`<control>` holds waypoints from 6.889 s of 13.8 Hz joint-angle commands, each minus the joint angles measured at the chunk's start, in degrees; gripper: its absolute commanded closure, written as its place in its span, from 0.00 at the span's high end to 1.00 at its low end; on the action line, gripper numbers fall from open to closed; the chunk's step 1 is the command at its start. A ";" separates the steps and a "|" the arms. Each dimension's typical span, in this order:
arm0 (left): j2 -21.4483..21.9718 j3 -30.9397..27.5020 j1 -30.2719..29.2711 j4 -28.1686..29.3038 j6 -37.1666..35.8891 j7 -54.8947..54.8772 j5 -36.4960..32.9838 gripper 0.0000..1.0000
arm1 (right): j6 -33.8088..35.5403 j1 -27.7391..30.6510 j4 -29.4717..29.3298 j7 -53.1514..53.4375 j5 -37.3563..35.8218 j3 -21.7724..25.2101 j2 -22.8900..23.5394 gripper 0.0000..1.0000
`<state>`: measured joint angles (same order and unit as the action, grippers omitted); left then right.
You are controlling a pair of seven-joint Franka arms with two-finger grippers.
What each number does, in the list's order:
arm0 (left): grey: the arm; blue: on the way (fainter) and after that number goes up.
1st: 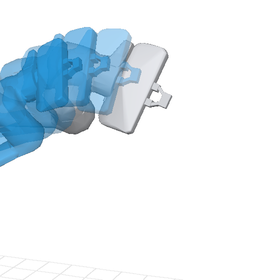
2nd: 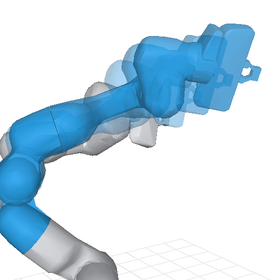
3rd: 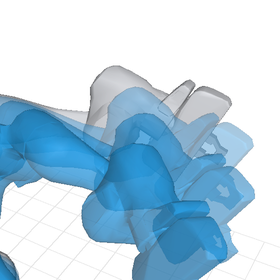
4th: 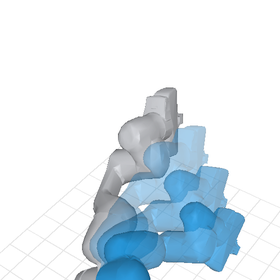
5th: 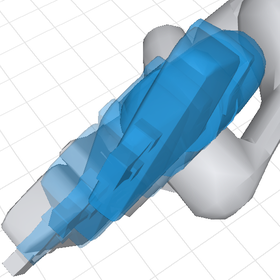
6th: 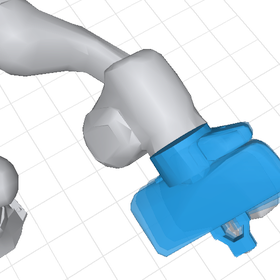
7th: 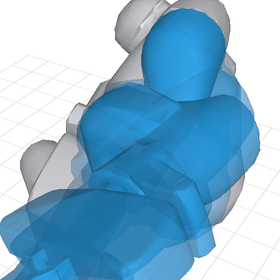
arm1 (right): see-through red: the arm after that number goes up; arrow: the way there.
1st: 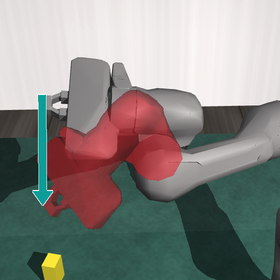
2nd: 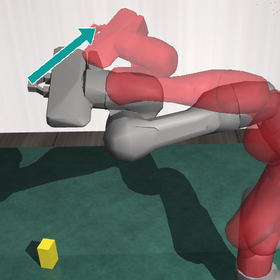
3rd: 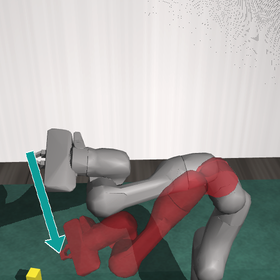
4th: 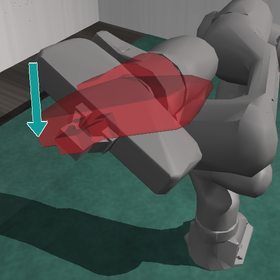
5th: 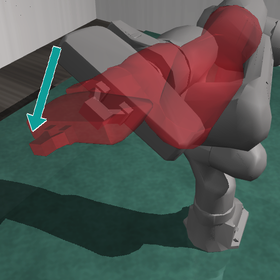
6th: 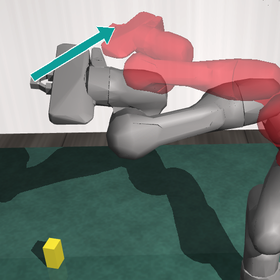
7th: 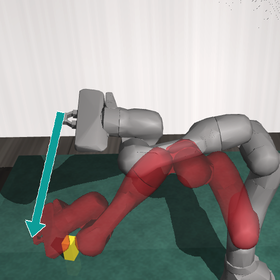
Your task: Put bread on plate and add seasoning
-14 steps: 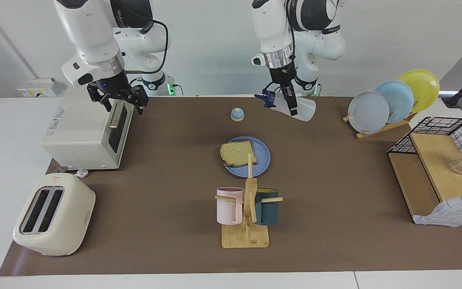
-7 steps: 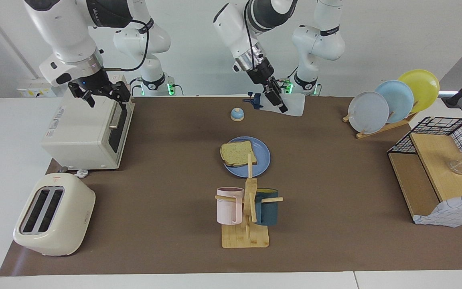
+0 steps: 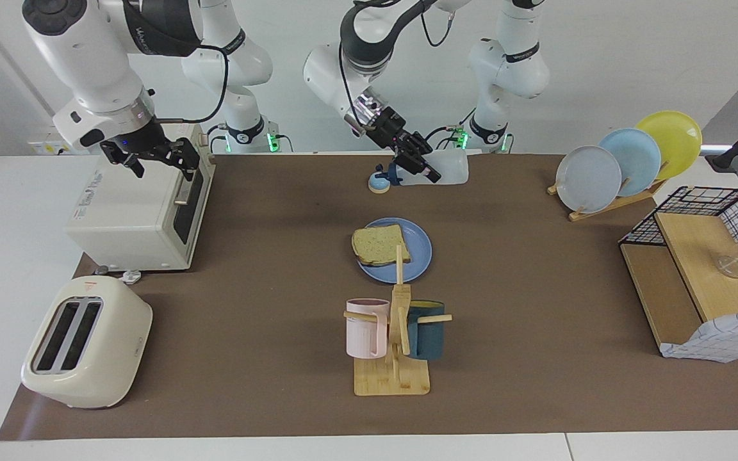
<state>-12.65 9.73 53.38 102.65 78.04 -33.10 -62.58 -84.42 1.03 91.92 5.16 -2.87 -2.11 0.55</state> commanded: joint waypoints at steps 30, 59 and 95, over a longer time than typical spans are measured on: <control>-23.21 -1.64 -2.60 -7.90 -15.11 5.85 -23.57 0.00 | -1.10 1.78 1.59 -6.65 0.85 1.85 -1.17 1.00; -19.71 -1.64 0.41 -8.79 -12.57 5.24 -13.29 0.00 | -1.01 1.78 1.77 -6.21 0.85 1.76 -1.34 1.00; 10.80 -1.90 -47.67 6.13 55.51 19.43 57.04 0.00 | -1.01 1.78 1.77 -6.21 0.85 1.76 -1.34 1.00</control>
<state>-5.12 7.50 6.19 101.69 125.86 -19.80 -6.92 -84.46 2.31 92.33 0.21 -2.74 -0.22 0.24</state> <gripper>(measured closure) 0.581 0.000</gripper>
